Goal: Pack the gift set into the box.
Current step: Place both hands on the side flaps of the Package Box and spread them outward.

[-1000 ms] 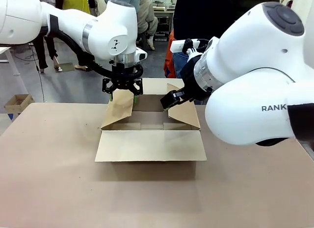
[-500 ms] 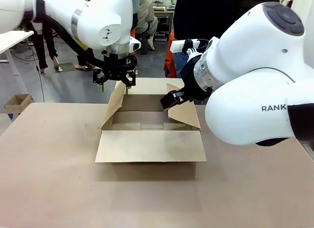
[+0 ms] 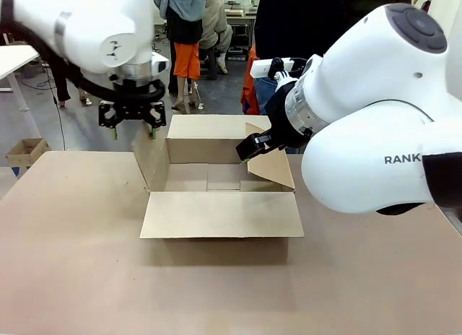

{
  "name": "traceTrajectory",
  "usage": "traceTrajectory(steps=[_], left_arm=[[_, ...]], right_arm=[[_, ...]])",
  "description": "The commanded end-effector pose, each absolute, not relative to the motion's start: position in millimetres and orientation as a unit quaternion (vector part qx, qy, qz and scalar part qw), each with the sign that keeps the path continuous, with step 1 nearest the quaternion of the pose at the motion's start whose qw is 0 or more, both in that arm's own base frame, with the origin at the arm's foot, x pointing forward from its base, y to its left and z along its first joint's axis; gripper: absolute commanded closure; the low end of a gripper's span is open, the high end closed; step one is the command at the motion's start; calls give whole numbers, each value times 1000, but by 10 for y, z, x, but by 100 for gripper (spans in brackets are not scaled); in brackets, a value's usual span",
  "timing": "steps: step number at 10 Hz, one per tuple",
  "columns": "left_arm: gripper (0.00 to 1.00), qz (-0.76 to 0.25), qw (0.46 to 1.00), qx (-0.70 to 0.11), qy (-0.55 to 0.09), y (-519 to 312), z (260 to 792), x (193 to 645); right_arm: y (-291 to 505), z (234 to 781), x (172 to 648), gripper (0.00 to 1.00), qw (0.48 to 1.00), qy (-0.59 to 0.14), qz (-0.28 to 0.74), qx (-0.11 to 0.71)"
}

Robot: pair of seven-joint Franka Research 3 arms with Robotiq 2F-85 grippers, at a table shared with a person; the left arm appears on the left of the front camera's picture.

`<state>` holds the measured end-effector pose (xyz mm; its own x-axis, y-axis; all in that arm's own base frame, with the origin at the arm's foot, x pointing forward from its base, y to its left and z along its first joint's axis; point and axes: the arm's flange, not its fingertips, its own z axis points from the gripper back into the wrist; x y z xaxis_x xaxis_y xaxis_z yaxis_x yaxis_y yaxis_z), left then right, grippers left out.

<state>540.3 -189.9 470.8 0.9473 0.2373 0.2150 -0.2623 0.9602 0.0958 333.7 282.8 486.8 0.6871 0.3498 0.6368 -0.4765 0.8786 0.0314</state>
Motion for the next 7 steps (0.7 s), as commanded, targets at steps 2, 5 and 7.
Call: traceTrajectory(steps=[2,5,7], left_arm=[[0,137,982,-54,-116,-1314,4586,5031],[0,154,980,-41,-117,-1302,4606,5144],[0,154,980,-41,-117,-1302,4606,5144]], right_arm=[[2830,4871,3344,0,914,-326,226,88],[2830,4871,3344,0,914,-326,226,88],[2830,4871,3344,0,914,-326,226,88]])
